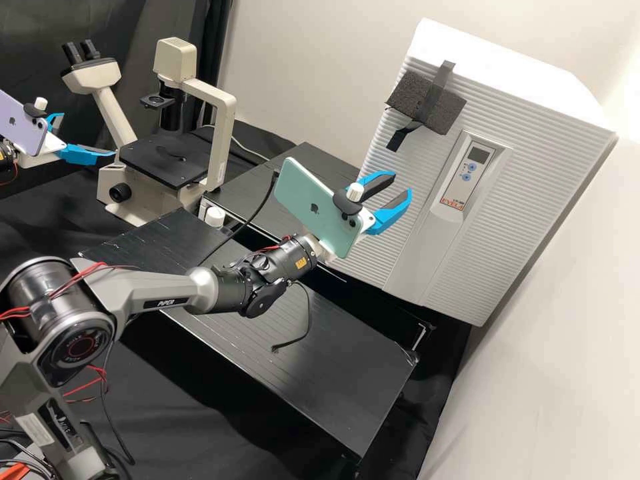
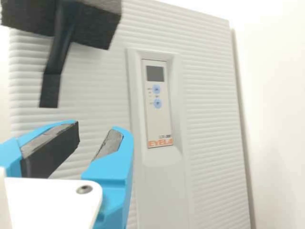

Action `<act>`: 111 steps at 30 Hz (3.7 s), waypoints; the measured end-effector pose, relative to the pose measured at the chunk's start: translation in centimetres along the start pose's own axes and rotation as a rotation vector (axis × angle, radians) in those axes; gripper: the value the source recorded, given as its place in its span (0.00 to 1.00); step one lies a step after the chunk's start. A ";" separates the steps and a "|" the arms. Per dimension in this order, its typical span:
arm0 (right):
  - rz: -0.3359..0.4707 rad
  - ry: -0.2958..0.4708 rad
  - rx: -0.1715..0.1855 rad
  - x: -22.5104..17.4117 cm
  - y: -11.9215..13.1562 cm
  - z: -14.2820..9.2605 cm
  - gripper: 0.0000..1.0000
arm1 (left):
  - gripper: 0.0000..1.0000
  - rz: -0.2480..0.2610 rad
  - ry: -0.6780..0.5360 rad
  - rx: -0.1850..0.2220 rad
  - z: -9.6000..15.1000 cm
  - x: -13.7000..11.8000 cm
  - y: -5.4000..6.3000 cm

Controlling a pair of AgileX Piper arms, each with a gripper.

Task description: Open the incubator door.

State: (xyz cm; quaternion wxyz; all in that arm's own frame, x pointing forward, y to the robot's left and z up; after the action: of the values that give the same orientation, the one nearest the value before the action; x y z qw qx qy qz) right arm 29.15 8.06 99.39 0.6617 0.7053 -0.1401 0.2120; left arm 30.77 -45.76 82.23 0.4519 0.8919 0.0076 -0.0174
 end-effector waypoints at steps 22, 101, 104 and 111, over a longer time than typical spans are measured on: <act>-0.136 0.051 -0.052 2.0 -5.0 -2.9 1.00 | 1.00 0.000 0.000 0.000 0.0 0.0 0.0; -0.102 0.006 -0.171 1.6 -4.9 -1.5 0.00 | 1.00 0.000 0.000 0.000 0.0 0.0 0.0; -0.097 0.011 -0.178 1.2 -4.7 -1.2 0.00 | 1.00 0.000 0.000 0.000 0.0 0.0 0.0; -0.063 0.016 -0.142 -0.3 -3.0 -1.0 0.00 | 1.00 0.000 0.000 0.000 0.0 0.0 0.0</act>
State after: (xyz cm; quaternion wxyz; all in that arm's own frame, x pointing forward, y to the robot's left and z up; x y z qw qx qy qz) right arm 30.21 9.25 96.64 0.7176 0.6589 -0.1275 0.1862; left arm 30.77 -45.76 82.23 0.4519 0.8919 0.0076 -0.0174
